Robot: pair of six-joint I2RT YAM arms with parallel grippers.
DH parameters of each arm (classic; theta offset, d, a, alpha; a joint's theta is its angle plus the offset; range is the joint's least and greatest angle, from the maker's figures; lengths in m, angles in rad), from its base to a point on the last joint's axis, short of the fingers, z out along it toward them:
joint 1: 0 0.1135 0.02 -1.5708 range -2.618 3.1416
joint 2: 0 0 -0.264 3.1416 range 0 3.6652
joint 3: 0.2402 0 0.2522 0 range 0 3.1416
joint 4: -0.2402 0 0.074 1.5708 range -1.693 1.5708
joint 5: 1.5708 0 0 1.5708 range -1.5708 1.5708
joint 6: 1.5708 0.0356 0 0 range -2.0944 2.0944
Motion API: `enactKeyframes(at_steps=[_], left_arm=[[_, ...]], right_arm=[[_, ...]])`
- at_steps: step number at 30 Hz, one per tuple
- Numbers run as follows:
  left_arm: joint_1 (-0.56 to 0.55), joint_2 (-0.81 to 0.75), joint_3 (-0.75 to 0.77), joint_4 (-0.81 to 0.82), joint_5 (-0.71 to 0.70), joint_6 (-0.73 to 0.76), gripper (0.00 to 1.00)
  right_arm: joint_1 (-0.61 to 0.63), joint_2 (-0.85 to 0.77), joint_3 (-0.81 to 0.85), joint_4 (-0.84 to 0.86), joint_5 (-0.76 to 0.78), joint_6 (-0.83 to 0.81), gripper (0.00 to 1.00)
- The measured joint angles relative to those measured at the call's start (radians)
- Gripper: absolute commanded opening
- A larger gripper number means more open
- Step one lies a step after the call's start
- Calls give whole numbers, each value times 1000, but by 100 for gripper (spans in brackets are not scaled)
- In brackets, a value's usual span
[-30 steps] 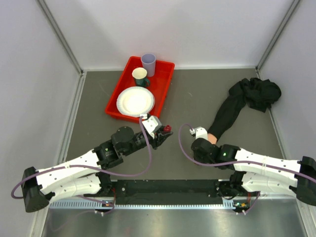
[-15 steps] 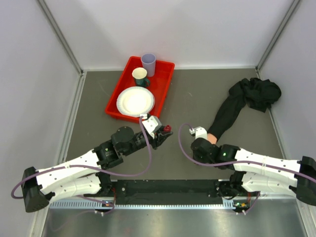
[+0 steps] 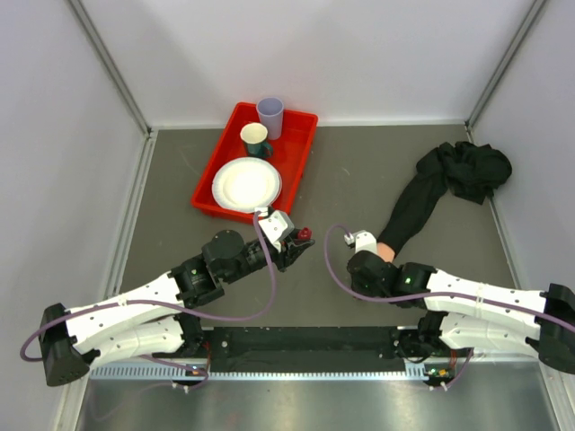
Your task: Paint the nails
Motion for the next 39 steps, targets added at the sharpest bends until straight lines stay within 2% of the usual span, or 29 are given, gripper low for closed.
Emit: enactKeyframes(at_steps=[39], left_arm=[[0,0,0,0,0,0,0]], right_arm=[[0,-36,0,-34,13,45,0]])
